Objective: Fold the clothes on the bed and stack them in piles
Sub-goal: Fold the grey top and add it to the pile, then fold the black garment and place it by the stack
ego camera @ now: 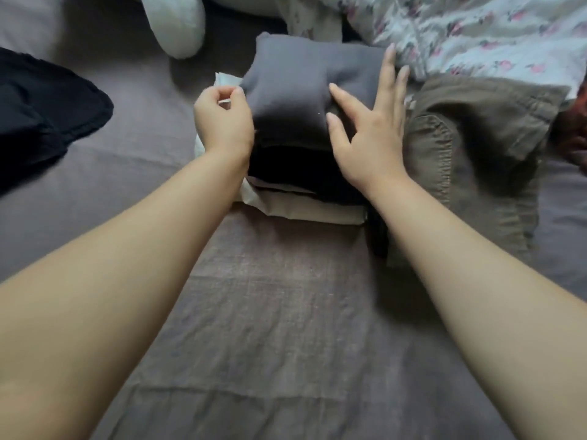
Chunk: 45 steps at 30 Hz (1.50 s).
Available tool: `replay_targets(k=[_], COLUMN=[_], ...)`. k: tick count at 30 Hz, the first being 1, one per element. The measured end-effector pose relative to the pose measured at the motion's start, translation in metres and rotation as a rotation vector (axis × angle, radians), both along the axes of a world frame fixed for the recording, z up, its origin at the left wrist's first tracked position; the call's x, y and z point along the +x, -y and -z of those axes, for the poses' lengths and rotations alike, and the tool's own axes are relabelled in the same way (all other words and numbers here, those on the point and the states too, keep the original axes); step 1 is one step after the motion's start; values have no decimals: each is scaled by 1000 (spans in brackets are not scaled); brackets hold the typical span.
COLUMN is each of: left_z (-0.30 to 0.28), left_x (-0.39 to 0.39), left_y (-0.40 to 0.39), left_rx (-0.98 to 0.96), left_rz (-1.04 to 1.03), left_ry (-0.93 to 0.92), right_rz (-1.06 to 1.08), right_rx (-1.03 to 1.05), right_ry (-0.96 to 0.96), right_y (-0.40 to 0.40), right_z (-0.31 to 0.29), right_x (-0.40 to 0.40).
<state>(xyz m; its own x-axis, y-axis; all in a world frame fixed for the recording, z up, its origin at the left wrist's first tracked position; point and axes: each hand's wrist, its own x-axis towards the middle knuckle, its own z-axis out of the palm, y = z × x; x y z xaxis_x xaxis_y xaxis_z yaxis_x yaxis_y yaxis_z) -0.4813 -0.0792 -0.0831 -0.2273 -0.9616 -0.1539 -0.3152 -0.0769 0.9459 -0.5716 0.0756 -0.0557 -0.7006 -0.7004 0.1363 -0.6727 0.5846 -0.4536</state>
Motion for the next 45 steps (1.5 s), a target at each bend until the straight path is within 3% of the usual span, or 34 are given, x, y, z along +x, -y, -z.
replay_targets(k=[3, 6, 9, 12, 17, 23, 32, 39, 45], left_z=[8, 6, -1, -4, -33, -51, -94, -103, -92], left_x=[3, 11, 29, 40, 79, 214, 421, 549, 653], left_y=[-4, -15, -36, -36, -33, -52, -79, -11, 83], left_rx=[108, 169, 61, 15, 191, 128, 148, 23, -33], left_rz=[10, 83, 274, 391, 367, 352, 199, 87, 68], left_ry=[21, 42, 21, 86, 22, 280, 466, 667, 981], right_rz=[-44, -97, -64, -62, -80, -200, -503, -497, -488], right_rx=[82, 298, 445, 447, 401, 448, 507, 414, 397], right_ry=[-212, -72, -125, -101, 110, 165, 281, 319, 446], right_y=[8, 18, 22, 29, 24, -14, -14, 33, 114], right_z=[3, 8, -1, -18, -39, -65, -80, -83, -75], right_x=[7, 6, 4, 23, 83, 158, 323, 424, 537])
